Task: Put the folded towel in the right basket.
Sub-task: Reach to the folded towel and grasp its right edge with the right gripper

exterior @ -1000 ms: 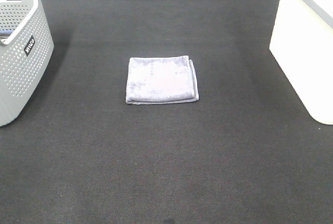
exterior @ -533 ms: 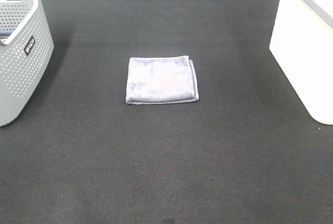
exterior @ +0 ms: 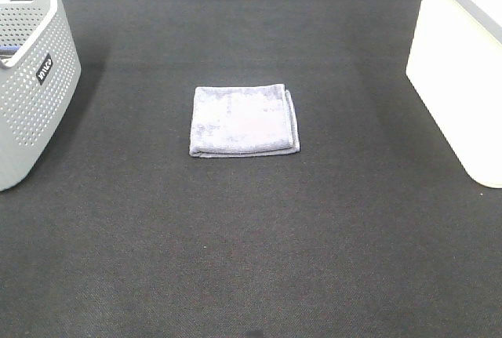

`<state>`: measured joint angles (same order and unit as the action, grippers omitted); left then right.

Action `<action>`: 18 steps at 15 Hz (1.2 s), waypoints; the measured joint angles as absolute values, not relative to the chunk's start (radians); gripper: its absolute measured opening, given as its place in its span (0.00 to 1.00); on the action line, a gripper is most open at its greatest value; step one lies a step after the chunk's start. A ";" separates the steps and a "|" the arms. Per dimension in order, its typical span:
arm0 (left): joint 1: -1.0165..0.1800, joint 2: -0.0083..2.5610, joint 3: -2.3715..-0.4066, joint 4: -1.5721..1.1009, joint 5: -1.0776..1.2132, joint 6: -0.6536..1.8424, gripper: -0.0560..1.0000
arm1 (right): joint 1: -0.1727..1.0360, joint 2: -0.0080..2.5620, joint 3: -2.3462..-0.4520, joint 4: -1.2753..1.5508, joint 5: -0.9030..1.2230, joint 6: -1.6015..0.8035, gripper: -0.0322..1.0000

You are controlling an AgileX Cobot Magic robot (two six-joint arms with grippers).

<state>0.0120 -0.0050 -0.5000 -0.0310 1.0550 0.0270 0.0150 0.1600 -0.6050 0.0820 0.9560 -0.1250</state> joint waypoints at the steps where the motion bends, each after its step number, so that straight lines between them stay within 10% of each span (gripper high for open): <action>1: 0.012 -0.005 -0.500 -0.031 1.055 0.027 0.97 | 0.015 0.233 -0.646 0.087 0.931 -0.125 0.72; 18: 0.012 -0.005 -0.500 -0.031 1.055 0.027 0.97 | 0.091 1.554 -1.608 0.419 1.015 -0.376 0.66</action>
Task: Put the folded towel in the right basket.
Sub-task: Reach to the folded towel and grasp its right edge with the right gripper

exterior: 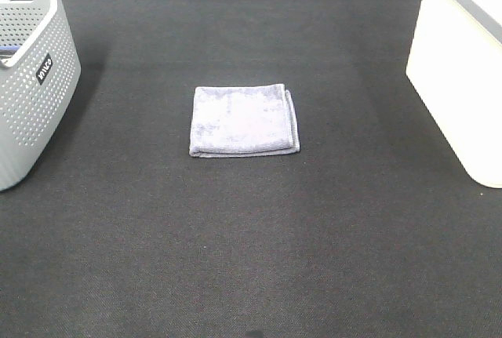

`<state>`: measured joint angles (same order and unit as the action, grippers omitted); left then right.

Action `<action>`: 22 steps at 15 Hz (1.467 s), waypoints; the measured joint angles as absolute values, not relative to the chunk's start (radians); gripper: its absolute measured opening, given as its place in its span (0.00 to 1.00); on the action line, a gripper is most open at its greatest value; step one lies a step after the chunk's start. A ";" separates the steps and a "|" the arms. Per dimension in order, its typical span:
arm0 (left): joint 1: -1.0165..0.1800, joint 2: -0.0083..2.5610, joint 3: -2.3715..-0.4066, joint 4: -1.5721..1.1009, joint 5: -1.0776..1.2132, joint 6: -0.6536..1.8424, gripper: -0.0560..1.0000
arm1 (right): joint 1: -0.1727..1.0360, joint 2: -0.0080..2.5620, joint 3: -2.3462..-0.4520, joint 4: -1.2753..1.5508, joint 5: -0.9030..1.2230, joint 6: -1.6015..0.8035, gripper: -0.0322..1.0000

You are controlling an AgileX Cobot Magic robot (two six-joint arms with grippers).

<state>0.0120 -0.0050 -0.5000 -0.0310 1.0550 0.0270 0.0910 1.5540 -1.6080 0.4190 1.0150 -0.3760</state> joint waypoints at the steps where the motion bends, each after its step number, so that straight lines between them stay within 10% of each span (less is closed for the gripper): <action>1: 0.012 -0.005 -0.500 -0.031 1.055 0.027 0.97 | 0.091 1.554 -1.608 0.419 1.015 -0.376 0.66; 8: 0.012 -0.005 -0.500 -0.031 1.055 0.027 0.97 | 0.338 1.855 -1.760 0.426 1.017 -0.285 0.65; 22: 0.012 -0.005 -0.500 -0.031 1.055 0.027 0.97 | 0.299 2.485 -2.212 0.533 1.209 -0.148 0.68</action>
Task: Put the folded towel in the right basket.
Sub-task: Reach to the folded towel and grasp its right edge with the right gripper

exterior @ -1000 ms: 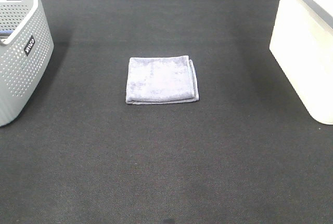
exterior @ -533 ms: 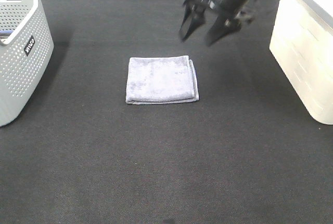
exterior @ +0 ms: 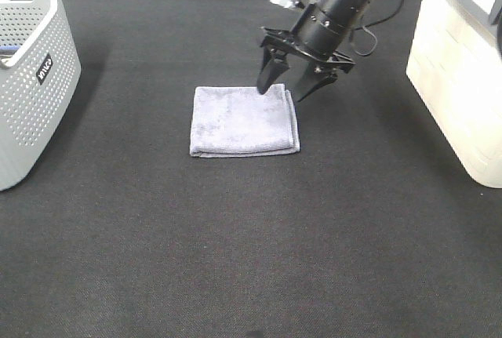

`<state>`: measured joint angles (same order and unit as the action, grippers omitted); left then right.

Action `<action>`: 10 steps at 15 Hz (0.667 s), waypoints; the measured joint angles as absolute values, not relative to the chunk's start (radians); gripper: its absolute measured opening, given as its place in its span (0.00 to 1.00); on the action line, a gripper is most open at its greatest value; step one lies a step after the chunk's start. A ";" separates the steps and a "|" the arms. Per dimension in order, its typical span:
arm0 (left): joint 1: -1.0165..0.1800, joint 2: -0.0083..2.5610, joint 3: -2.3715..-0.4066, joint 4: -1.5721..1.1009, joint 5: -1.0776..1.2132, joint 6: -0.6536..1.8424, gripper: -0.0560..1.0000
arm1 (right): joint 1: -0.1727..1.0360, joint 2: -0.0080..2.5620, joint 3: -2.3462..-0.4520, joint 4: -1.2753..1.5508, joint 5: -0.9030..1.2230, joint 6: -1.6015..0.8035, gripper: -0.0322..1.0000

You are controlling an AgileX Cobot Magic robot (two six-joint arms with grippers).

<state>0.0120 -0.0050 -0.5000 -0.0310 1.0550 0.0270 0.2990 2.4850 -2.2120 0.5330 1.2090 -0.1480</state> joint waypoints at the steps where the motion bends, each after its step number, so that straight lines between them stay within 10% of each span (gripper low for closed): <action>1: 0.012 -0.005 -0.500 -0.031 1.055 0.027 0.97 | 0.280 2.511 -2.242 0.533 1.211 -0.139 0.68; 10: 0.012 -0.005 -0.500 -0.031 1.055 0.027 0.97 | 0.257 2.627 -2.269 0.544 1.215 -0.165 0.68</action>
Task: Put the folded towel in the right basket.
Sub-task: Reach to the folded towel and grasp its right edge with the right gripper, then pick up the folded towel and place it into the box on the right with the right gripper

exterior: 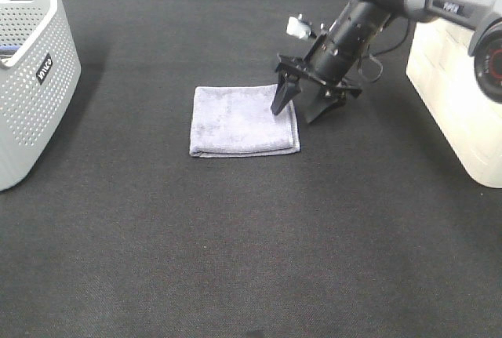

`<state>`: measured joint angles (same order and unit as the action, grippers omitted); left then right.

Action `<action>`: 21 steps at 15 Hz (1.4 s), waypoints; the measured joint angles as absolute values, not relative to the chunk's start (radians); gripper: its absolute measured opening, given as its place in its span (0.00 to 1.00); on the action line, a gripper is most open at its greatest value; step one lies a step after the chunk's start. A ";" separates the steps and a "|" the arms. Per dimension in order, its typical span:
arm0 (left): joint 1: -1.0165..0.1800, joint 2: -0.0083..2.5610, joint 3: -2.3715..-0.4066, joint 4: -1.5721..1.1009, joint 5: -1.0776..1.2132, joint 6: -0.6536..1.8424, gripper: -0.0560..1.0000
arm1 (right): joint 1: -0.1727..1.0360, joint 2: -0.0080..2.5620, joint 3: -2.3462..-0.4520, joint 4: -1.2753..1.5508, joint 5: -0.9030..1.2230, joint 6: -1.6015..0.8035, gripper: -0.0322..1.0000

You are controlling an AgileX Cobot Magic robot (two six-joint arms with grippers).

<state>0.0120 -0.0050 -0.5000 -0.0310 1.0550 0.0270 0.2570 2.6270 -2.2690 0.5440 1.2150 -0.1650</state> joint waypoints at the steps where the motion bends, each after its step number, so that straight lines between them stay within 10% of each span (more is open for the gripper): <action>1: 0.012 -0.005 -0.500 -0.031 1.055 0.027 0.97 | 0.257 2.635 -2.271 0.561 1.216 -0.179 0.68; 4: 0.012 -0.005 -0.500 -0.031 1.055 0.027 0.97 | 0.257 2.651 -2.272 0.636 1.195 -0.217 0.59; 8: 0.012 -0.005 -0.500 -0.031 1.055 0.027 0.97 | 0.257 2.664 -2.272 0.648 1.180 -0.231 0.09; 21: 0.012 -0.005 -0.500 -0.031 1.055 0.027 0.97 | 0.257 2.357 -2.272 0.677 1.210 -0.316 0.09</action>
<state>0.0120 -0.0050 -0.5000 -0.0310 1.0550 0.0270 0.2570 2.3570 -2.2720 0.6770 1.2100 -0.3160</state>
